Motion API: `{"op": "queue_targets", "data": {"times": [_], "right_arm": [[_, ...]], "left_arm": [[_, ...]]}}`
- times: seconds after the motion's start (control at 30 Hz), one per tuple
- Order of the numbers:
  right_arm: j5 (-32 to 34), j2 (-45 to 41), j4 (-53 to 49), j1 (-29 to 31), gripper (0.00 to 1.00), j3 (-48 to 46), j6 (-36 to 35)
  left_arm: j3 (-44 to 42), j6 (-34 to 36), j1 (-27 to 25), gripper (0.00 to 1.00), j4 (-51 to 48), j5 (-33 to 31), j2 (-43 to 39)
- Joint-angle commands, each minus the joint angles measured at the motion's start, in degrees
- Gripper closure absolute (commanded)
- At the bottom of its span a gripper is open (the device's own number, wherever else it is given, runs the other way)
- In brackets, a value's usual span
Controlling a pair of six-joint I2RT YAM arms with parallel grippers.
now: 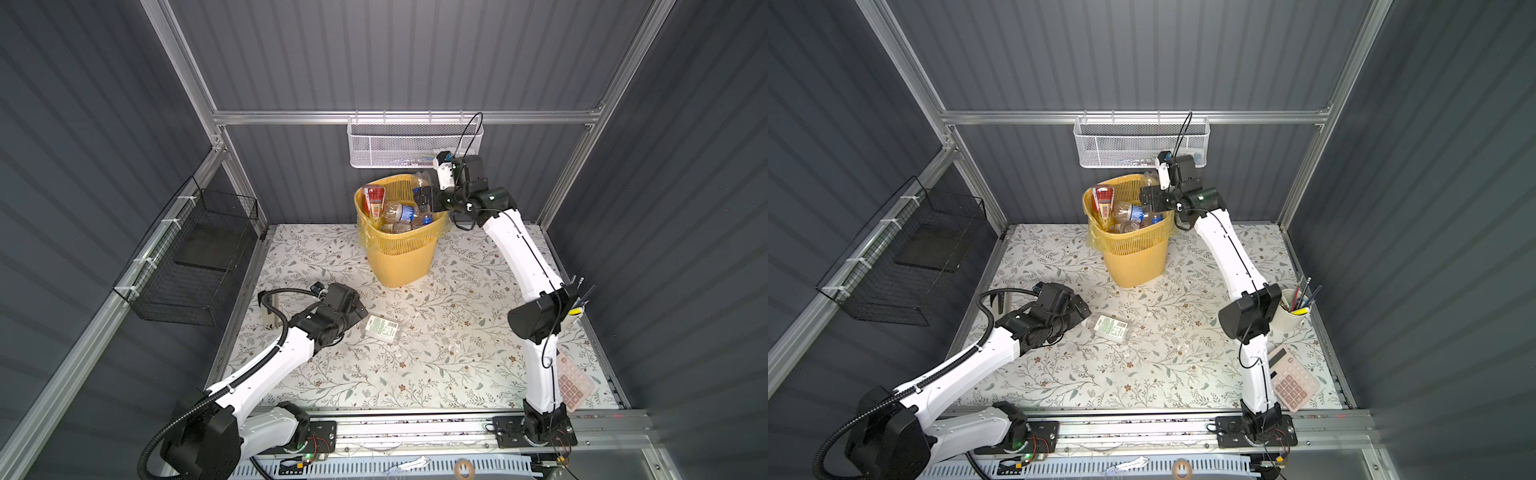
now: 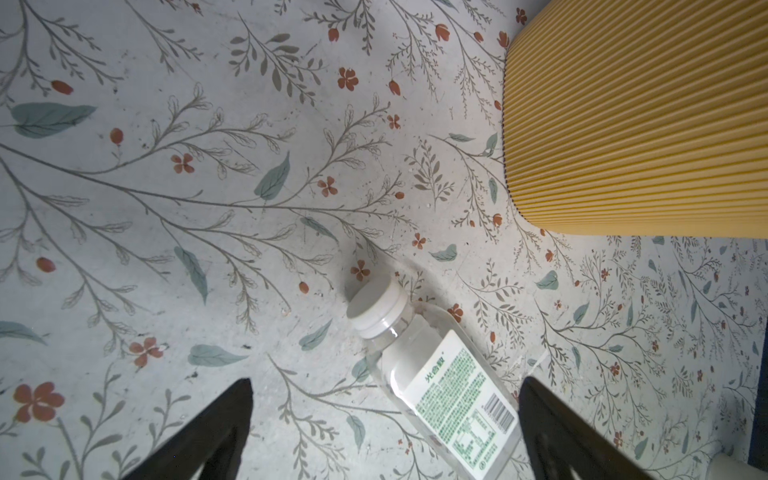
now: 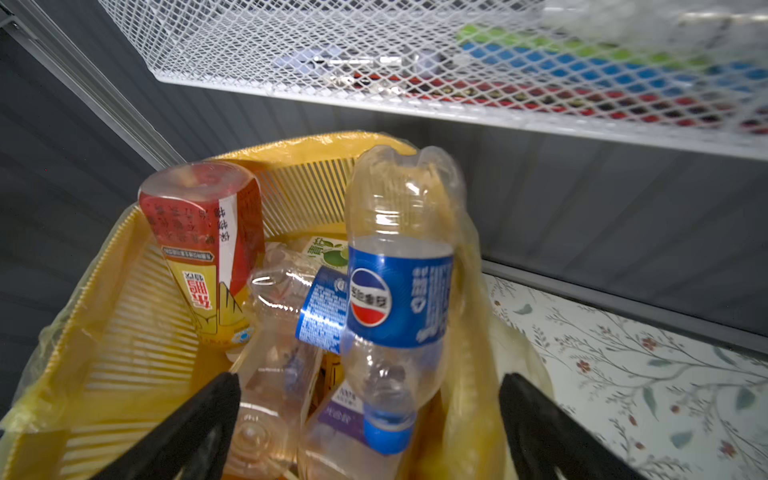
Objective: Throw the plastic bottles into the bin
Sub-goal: 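Withdraw the right gripper while the left gripper grasps the green-label bottle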
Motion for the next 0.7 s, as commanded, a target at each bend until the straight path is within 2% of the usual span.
{"op": "queue_targets", "data": {"times": [0.0, 0.17, 0.3, 0.53, 0.67], "right_arm": [[4.0, -11.2, 4.3, -0.5, 0.01, -7.3, -1.3], [6.3, -20.9, 8.4, -1.5, 0.01, -20.8, -0.9], [7.7, -28.7, 12.2, -2.8, 0.01, -35.1, 0.2], [5.3, -43.4, 20.9, -8.3, 0.01, -62.7, 8.1], [6.4, -50.2, 24.7, -10.4, 0.01, -75.1, 10.9]], "left_arm": [[2.5, -4.7, -1.2, 0.0, -3.6, -0.5, 0.7], [3.0, -9.4, -2.7, 0.0, -3.2, 1.1, 2.0], [4.0, -13.2, -3.7, 0.0, -3.1, 3.5, 4.4], [4.7, -19.1, -5.1, 0.0, -3.4, 4.9, 8.4], [4.0, -21.6, -5.4, 0.0, -0.5, 6.2, 11.1]]}}
